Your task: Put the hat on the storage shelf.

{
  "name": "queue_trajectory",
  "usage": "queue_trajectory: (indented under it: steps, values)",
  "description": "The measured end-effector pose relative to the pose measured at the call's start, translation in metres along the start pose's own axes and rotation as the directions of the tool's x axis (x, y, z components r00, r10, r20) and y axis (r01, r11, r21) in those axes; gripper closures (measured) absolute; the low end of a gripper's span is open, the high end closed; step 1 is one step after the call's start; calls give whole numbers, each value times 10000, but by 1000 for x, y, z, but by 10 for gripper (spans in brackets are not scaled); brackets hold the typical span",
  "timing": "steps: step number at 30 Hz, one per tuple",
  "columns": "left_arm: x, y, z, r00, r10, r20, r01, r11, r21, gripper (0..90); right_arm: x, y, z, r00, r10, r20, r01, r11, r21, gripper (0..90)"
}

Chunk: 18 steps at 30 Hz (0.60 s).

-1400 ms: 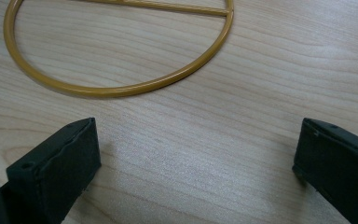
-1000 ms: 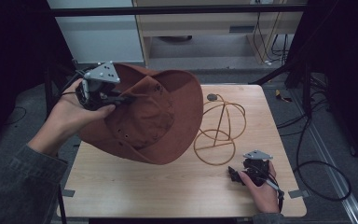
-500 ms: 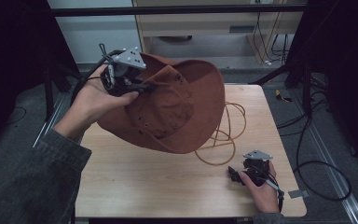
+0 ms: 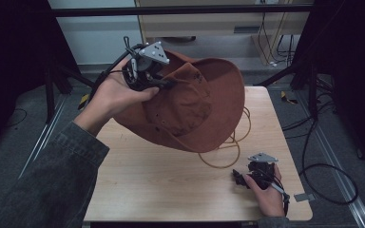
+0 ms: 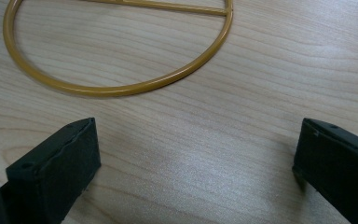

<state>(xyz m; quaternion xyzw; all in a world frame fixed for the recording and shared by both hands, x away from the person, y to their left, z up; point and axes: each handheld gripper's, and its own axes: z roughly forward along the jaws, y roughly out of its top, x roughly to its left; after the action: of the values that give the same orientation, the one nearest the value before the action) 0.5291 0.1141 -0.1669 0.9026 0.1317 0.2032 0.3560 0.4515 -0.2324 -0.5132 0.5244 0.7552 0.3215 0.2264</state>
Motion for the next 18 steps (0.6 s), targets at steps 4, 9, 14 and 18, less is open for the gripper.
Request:
queue_trajectory:
  steps: [4,9,14,18]
  values:
    - [-4,4,5,10000,31,88,-30,9999,-100,882,0,0,0,10000,7,-8,-7,10000,3,4]
    - [-7,9,9,9998,102,152,-101,9999,-75,882,0,0,0,10000,-1,0,1,10000,-2,4]
    - [-11,17,13,9994,249,242,-247,9997,-91,882,0,0,0,10000,-5,-3,5,10000,-4,4]
    - [-15,23,19,9986,392,356,-390,9992,-64,881,0,0,0,10000,4,-3,-4,10000,0,4]
